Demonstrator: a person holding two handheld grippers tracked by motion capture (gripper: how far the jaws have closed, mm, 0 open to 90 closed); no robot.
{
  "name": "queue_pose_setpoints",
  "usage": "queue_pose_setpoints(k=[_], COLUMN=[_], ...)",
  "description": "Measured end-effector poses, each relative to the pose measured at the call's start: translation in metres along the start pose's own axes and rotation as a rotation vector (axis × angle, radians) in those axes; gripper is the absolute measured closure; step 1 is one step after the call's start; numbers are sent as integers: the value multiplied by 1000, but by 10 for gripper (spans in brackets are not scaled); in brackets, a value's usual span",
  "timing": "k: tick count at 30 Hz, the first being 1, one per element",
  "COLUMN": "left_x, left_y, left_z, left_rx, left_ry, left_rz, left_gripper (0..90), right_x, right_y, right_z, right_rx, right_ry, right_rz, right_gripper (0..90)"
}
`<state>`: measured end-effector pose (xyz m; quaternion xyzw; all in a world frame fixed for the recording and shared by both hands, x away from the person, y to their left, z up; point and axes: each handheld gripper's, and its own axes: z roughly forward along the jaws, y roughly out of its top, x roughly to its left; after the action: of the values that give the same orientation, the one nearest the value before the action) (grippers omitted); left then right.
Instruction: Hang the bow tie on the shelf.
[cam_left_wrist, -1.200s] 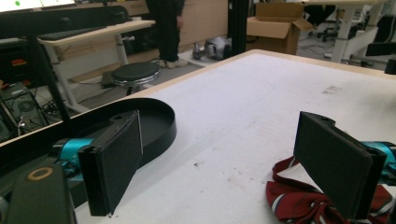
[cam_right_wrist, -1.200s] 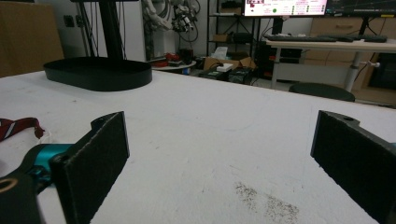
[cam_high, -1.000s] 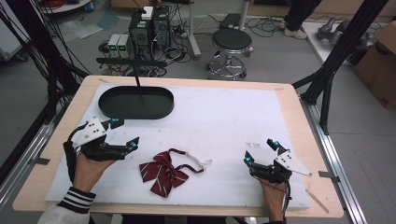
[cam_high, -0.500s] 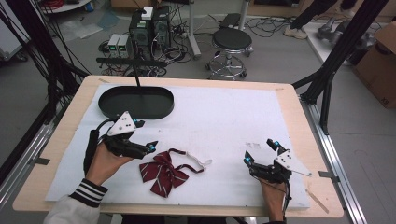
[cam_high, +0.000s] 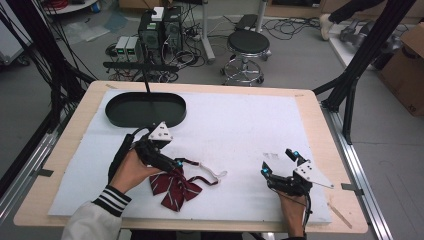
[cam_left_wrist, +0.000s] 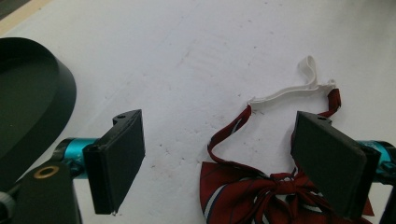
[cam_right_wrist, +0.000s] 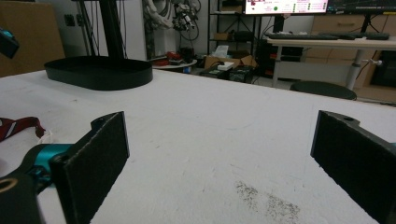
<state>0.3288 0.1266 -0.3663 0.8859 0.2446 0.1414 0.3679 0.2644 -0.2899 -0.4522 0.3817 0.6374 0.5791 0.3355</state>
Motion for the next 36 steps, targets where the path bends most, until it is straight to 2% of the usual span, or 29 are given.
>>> queue_pose_setpoints(k=[6,7,8,9,10,18,21,36], left_x=[-1,1,1,3,4,3,5,9], left_y=[2,2,2,1,1,0,-1,-4], left_z=[9,15,15,20,22,34,40,53], left_rx=[31,64,64,97,110,166,205,260], left_ry=[-30,-41,-41,-59,-65,-60,-74,-89], left_rz=[-2,2,2,-8,0,-19,-24,-54], left_gripper=[228,234,235,238,248,255,294,382], right_x=[0,0,0,0,0,0,1,1], right_y=[0,0,0,0,0,0,0,0], right_z=[0,0,0,0,0,0,0,0], right_rx=[0,0,-1,1,-2,0,2,2], right_ry=[-1,-2,-2,-3,-2,-1,-1,-3], right_rz=[0,0,-4,-7,-11,-4,-4,-2], right_gripper=[33,32,33,32,32,33,32,32])
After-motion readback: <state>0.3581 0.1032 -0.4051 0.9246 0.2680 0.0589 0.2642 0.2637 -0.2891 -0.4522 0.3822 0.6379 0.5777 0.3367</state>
